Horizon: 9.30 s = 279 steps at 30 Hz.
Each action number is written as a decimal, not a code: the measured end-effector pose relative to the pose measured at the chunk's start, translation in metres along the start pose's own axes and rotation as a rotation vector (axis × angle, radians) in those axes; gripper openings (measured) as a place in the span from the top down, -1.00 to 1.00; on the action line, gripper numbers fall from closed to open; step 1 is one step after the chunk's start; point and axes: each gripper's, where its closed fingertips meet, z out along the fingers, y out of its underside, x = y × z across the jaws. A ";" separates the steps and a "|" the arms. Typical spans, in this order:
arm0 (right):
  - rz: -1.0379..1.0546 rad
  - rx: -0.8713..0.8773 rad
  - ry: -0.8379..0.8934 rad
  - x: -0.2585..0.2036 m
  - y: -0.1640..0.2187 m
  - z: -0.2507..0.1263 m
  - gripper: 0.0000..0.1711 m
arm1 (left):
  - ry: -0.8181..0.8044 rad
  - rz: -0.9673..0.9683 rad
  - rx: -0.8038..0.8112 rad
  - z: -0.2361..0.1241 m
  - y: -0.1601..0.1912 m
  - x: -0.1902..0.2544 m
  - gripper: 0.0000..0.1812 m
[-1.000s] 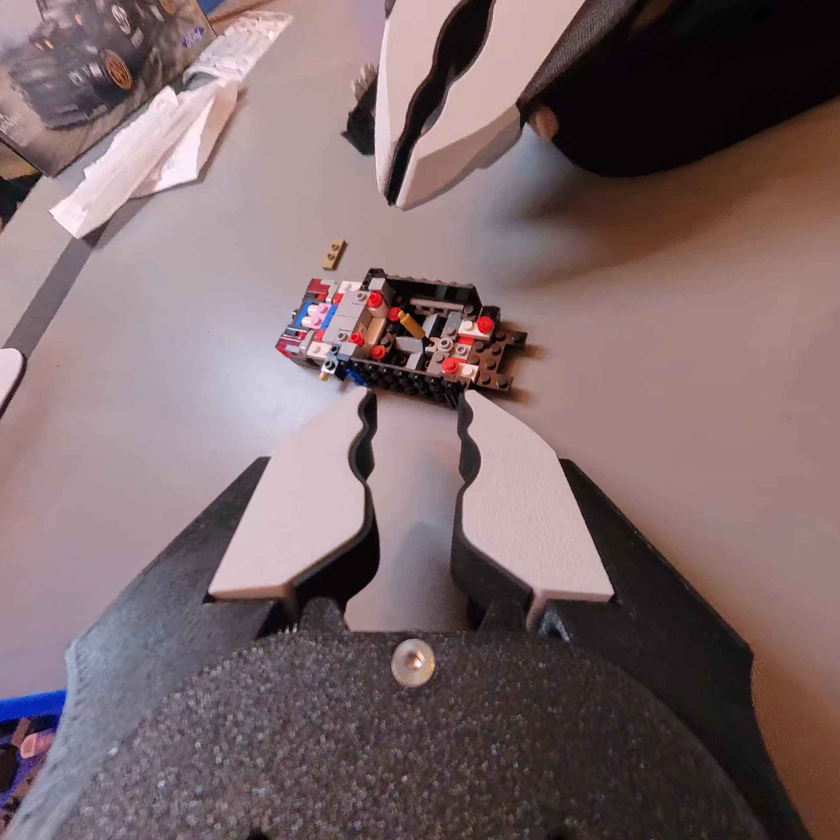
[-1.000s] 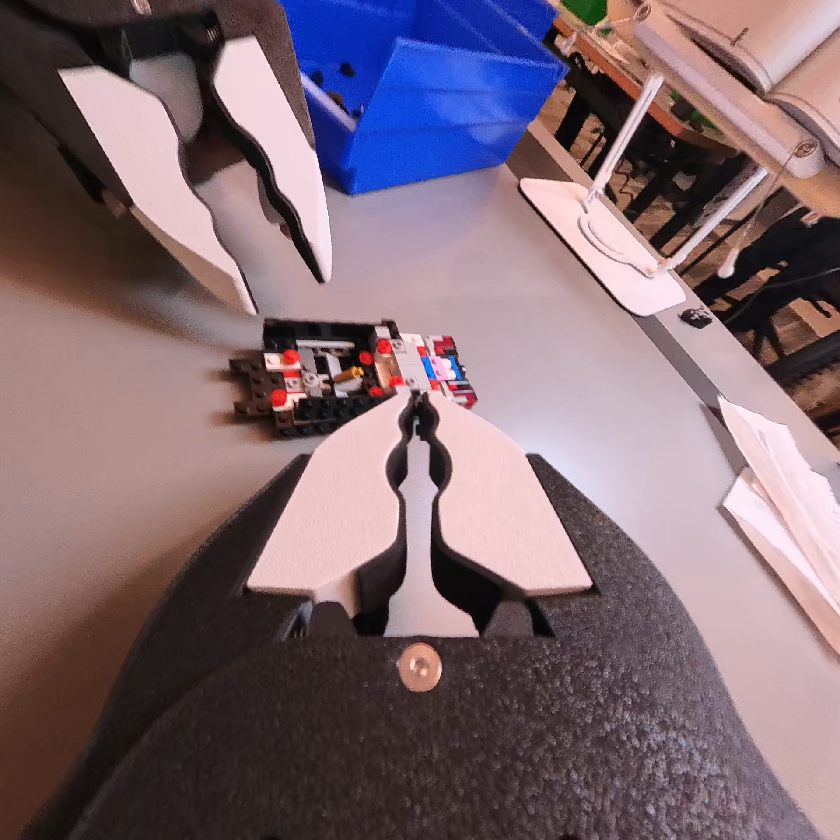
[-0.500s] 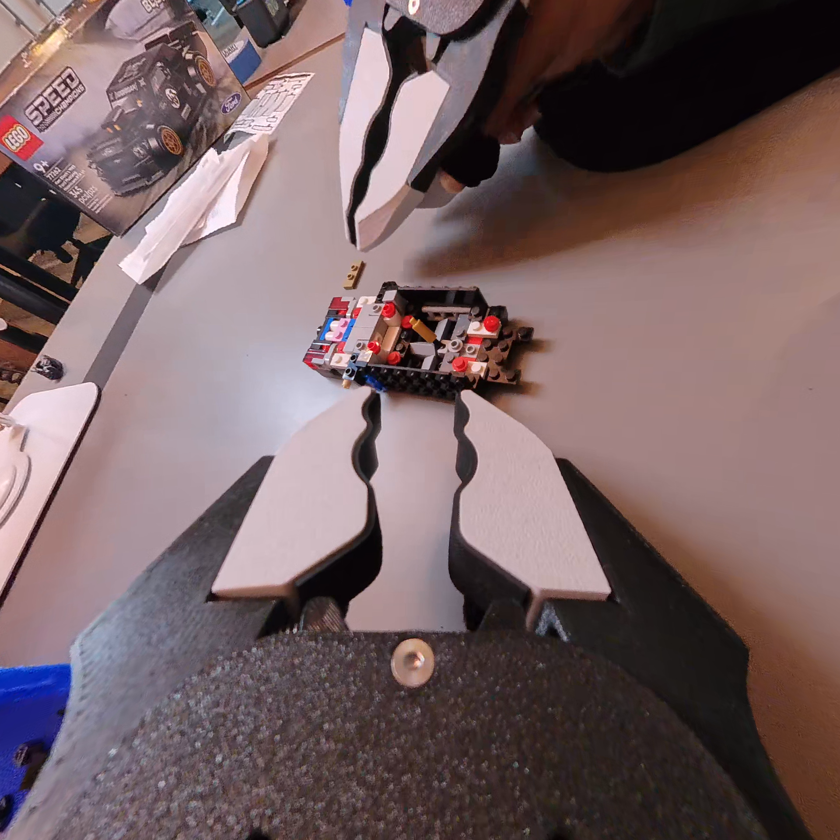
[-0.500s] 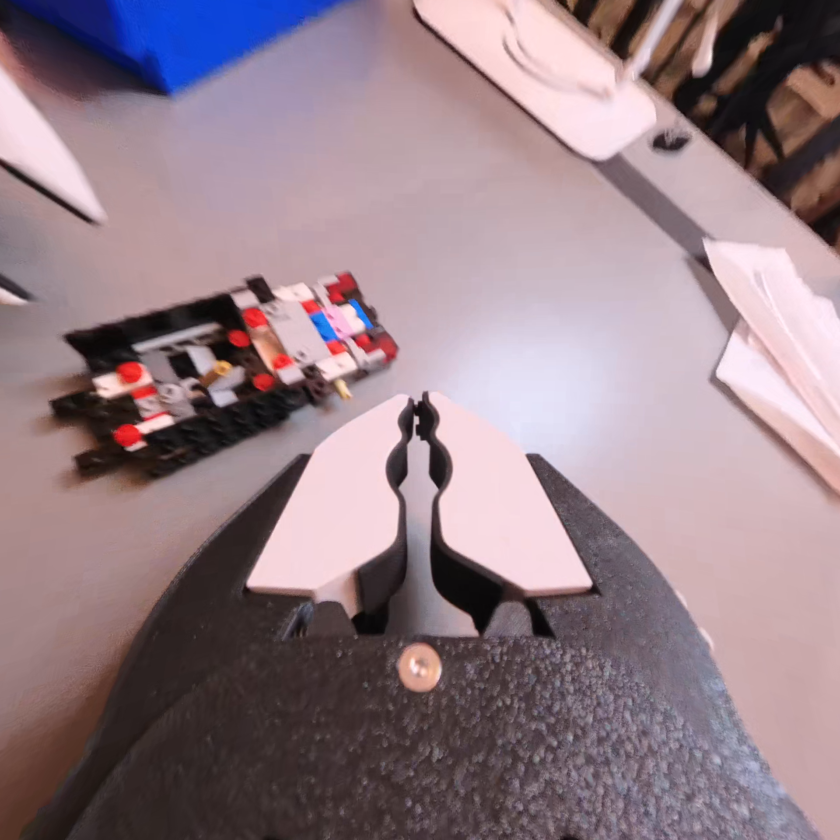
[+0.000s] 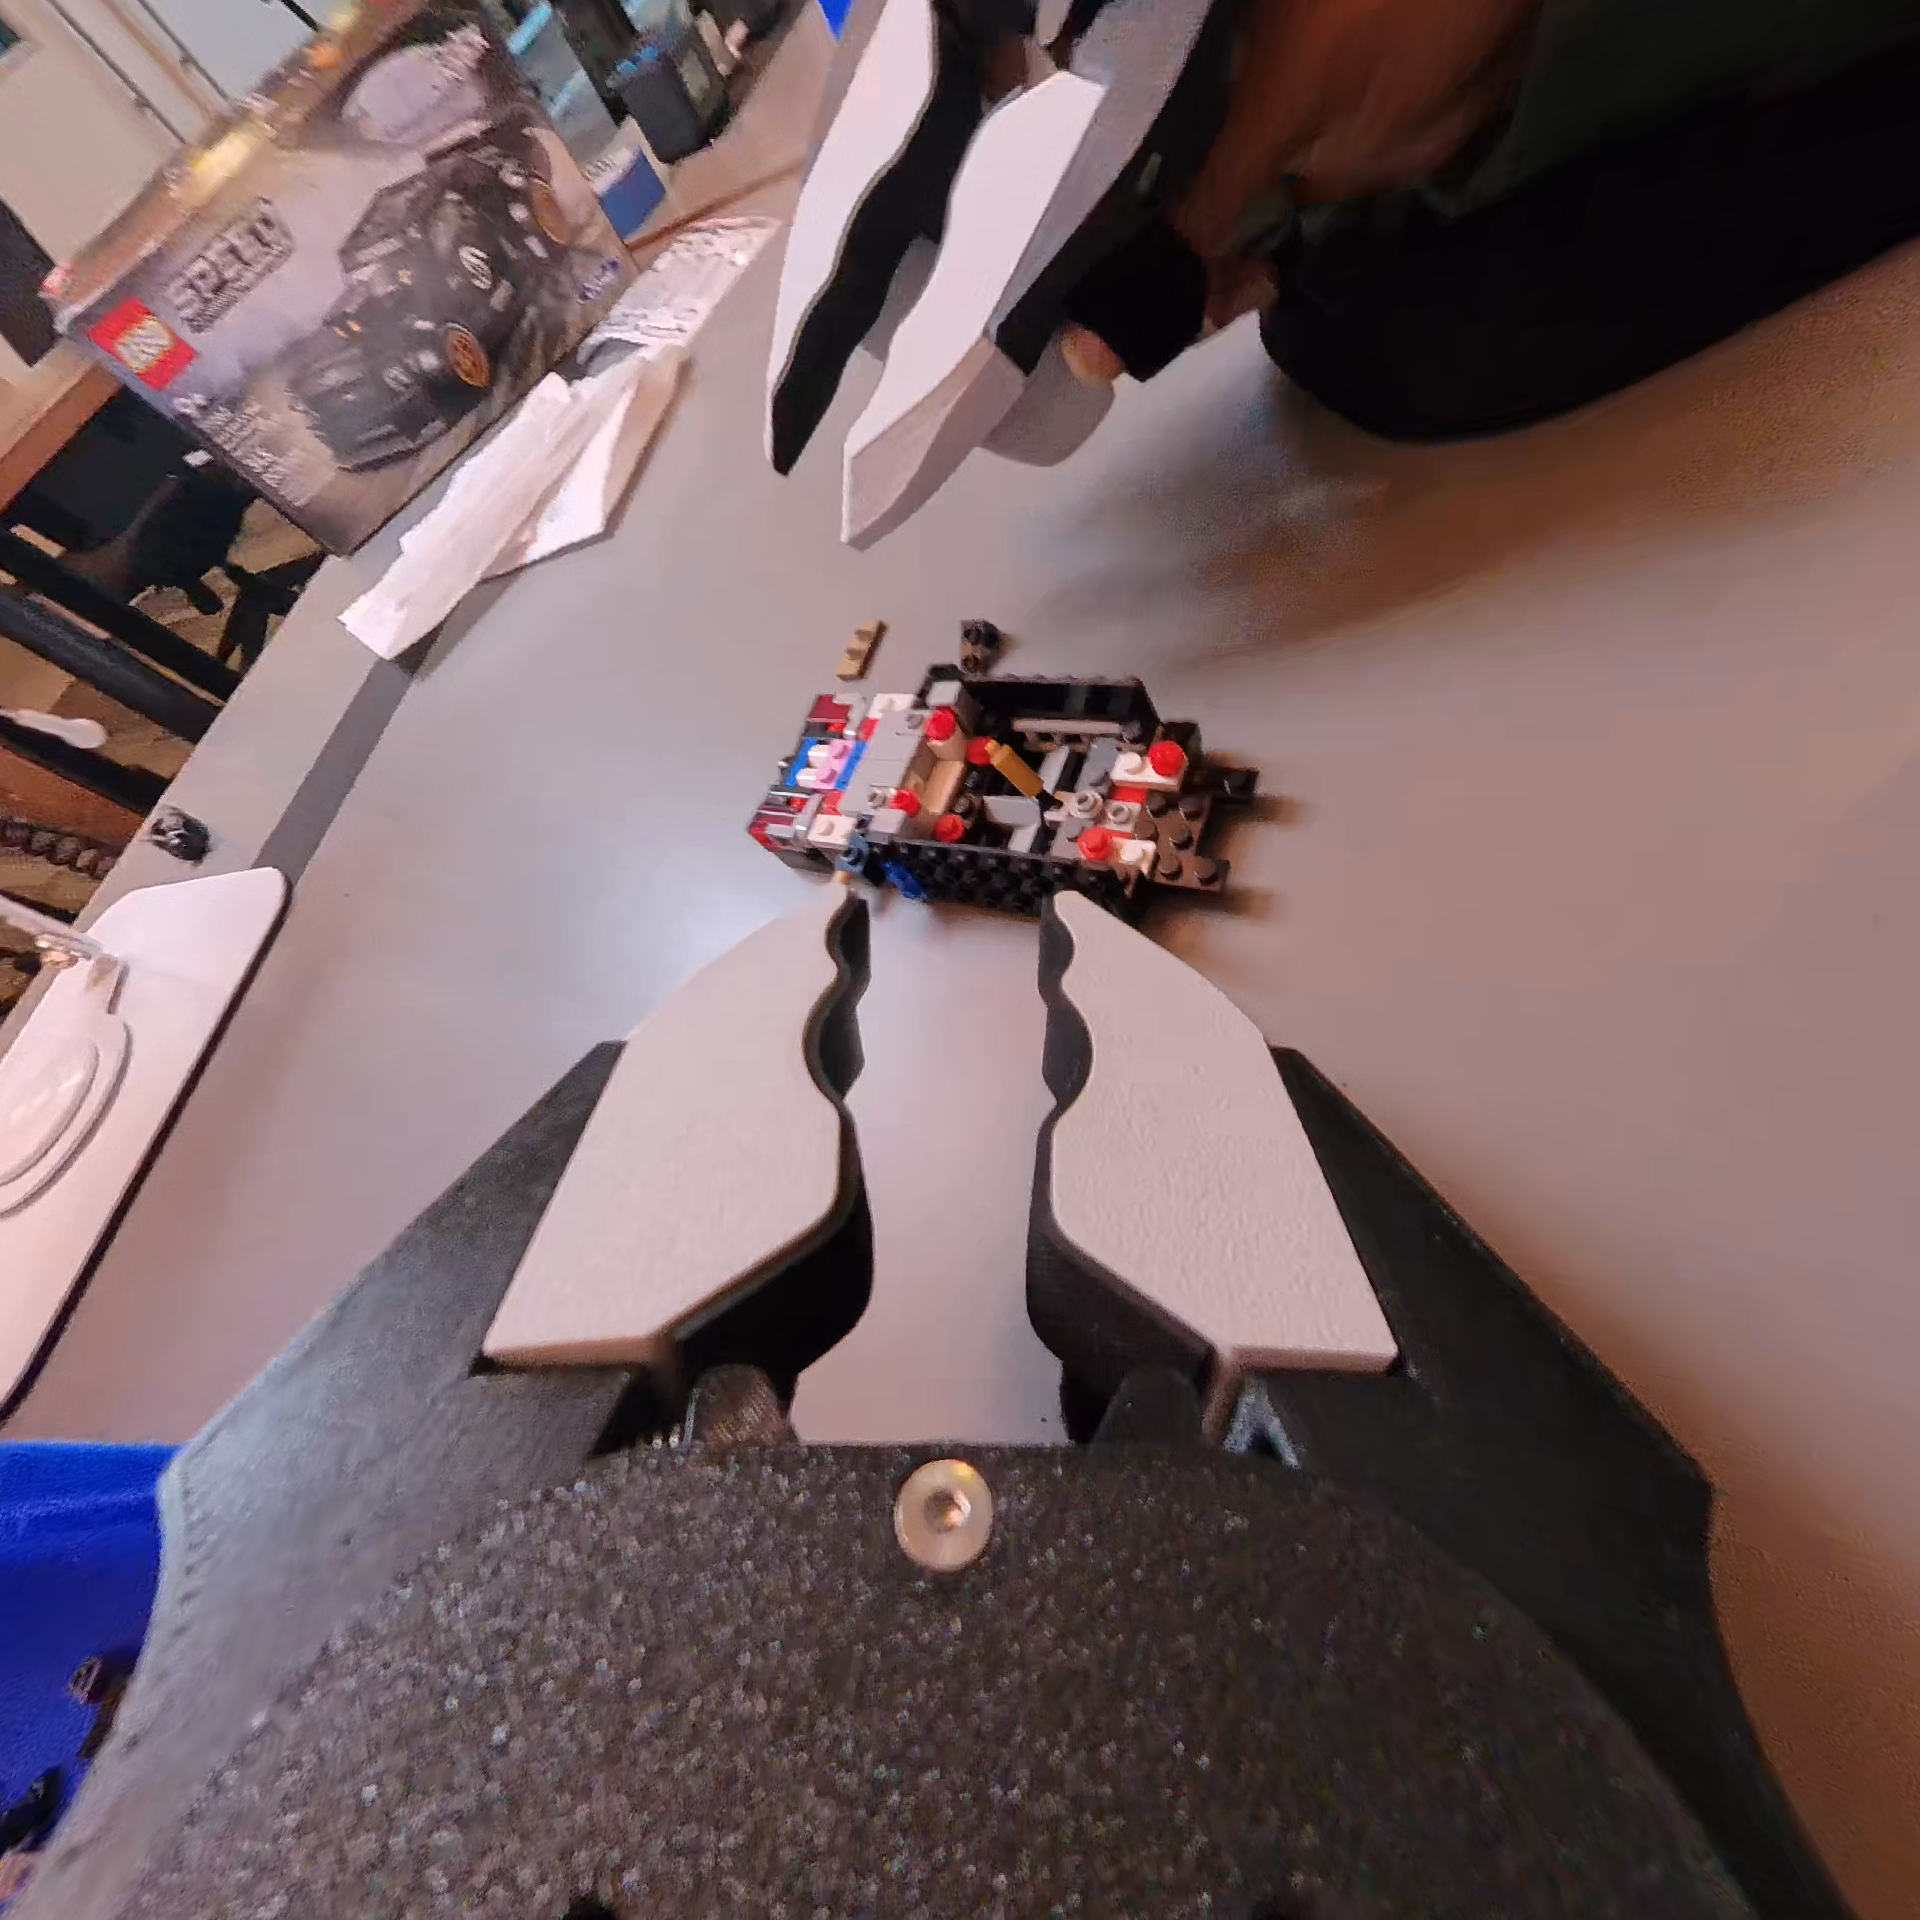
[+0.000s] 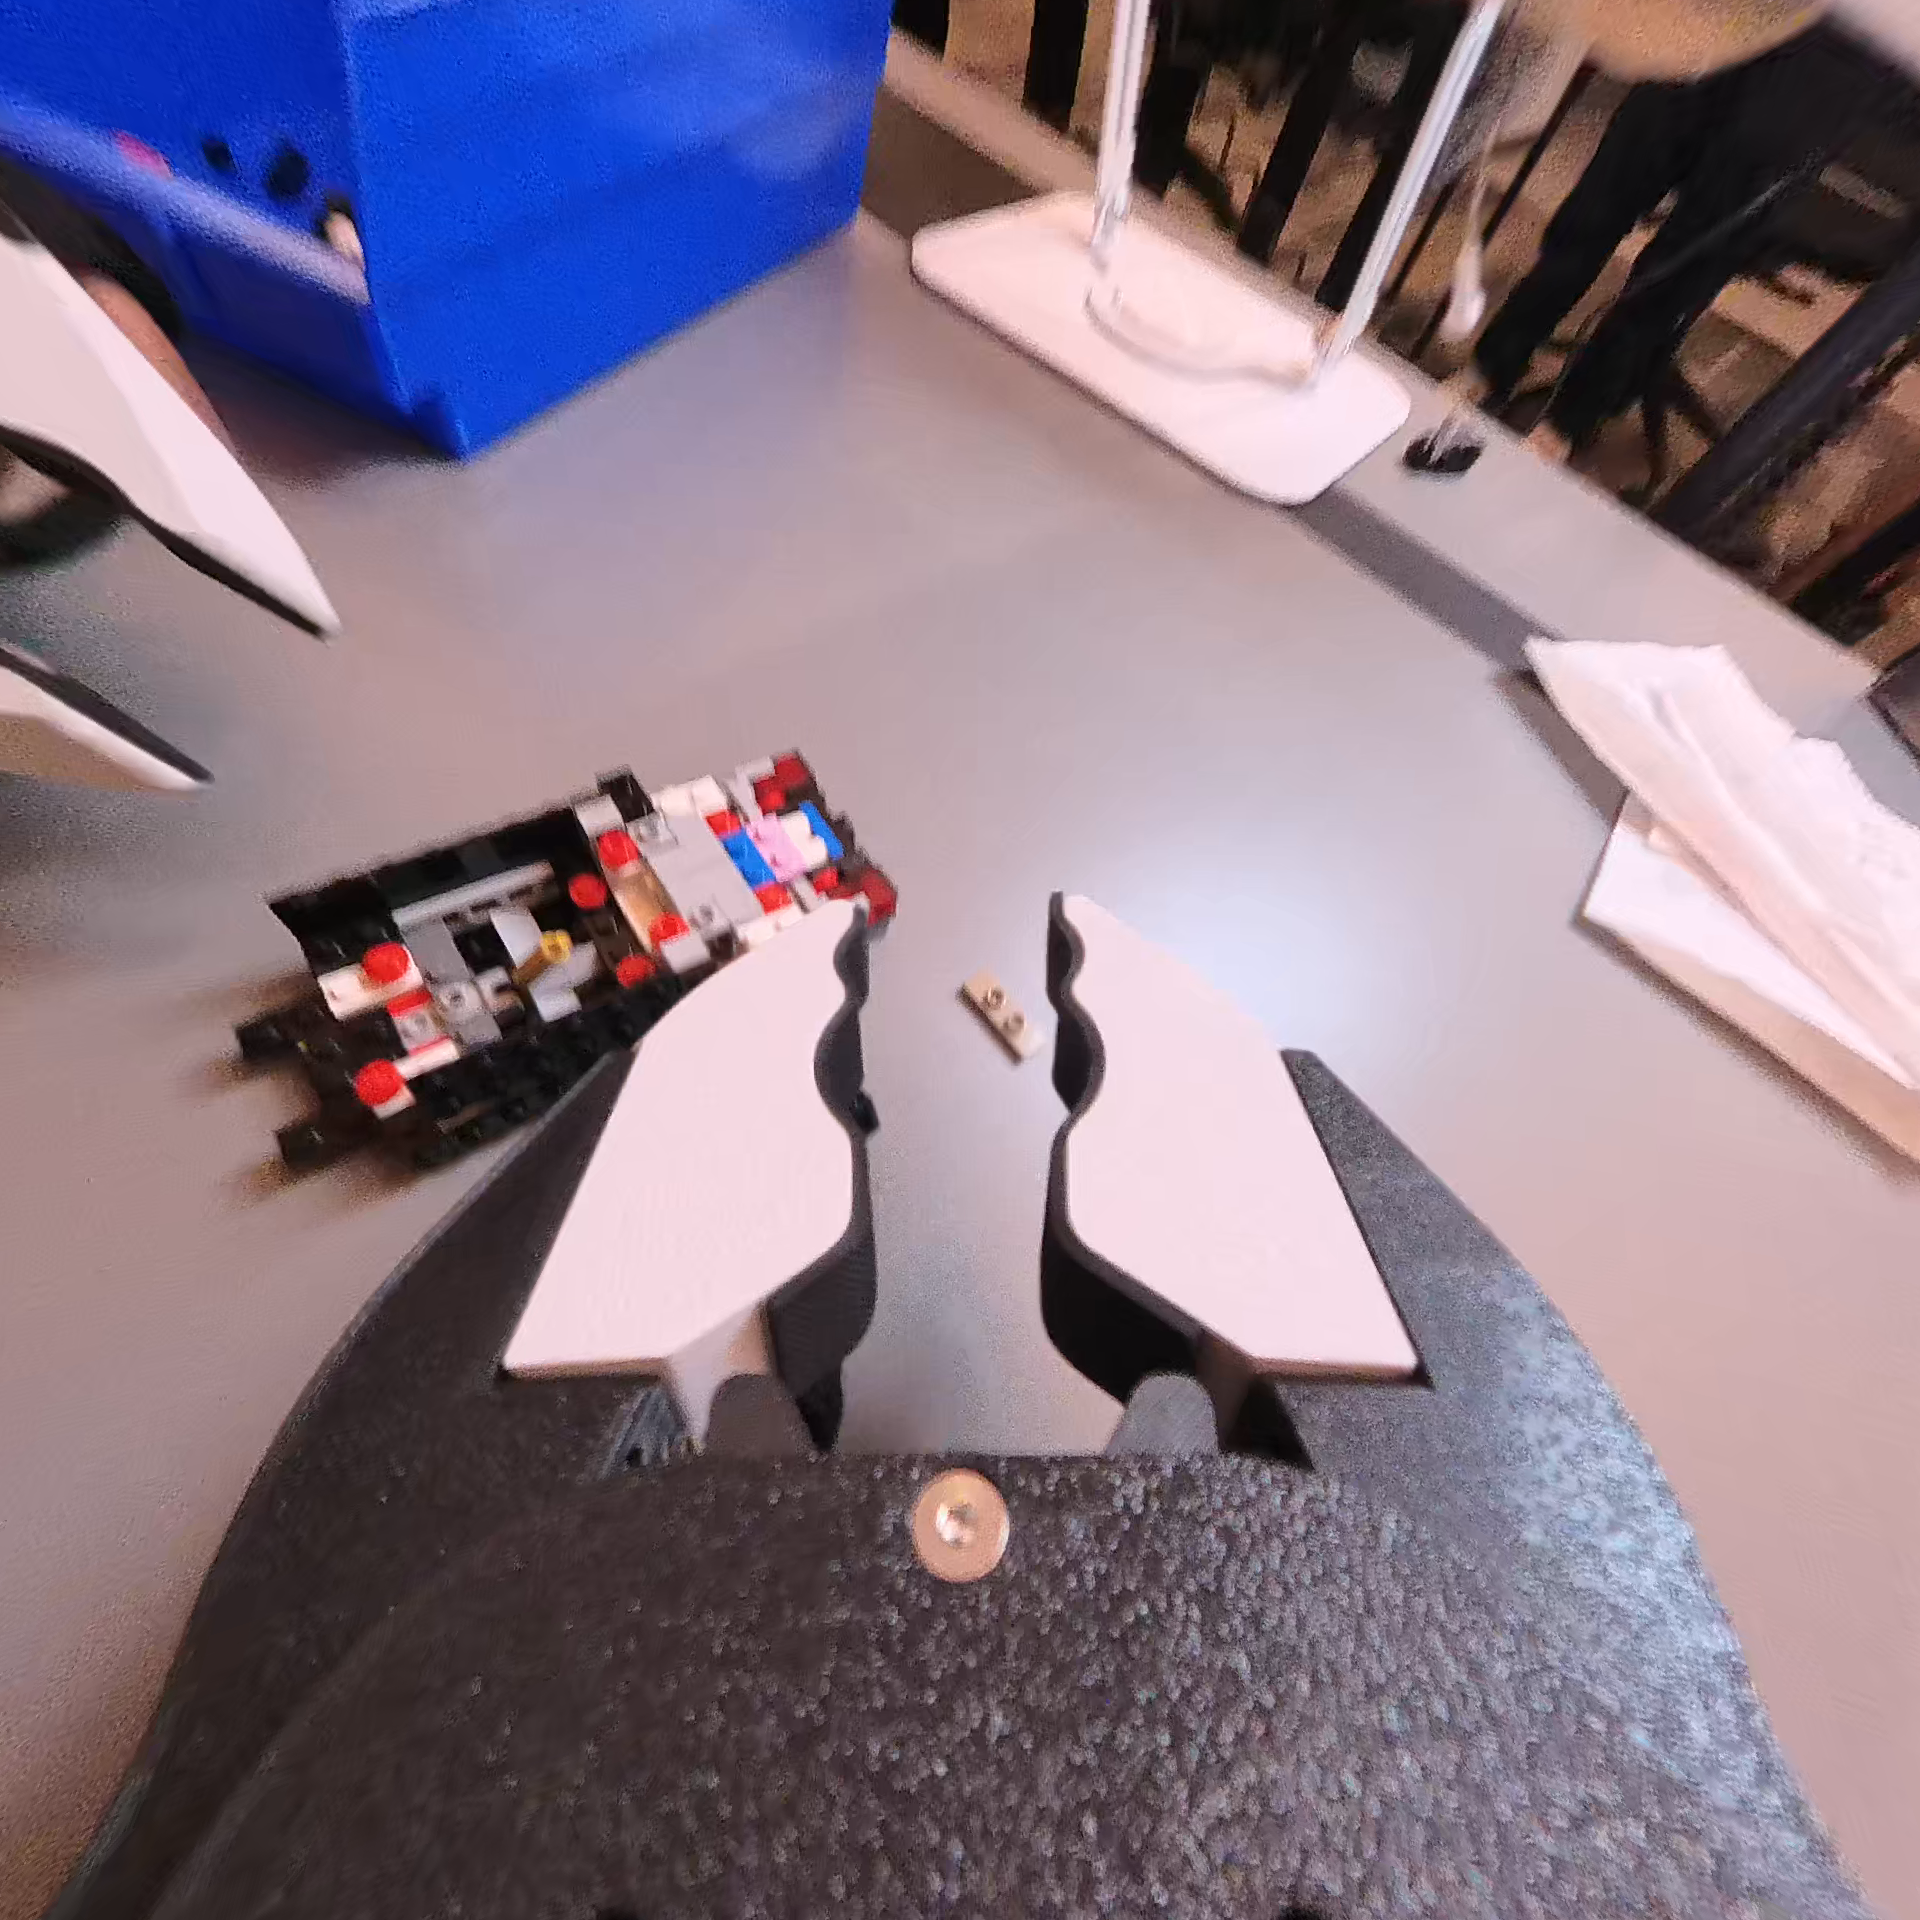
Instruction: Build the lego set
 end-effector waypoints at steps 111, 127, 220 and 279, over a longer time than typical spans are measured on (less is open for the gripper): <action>-0.242 0.286 0.605 0.113 -0.308 0.249 -0.14 | -0.142 -0.235 0.157 -0.015 0.004 -0.066 1.00; -0.217 0.392 0.574 0.144 -0.314 0.238 0.66 | -0.152 -0.187 0.162 -0.025 0.000 -0.064 1.00; 0.130 0.214 0.238 0.212 -0.256 0.133 1.00 | -0.313 -0.206 0.266 0.075 -0.084 -0.350 0.59; -0.178 0.148 0.214 0.199 -0.203 0.209 0.95 | -0.755 0.021 -0.215 0.025 -0.001 -0.414 0.99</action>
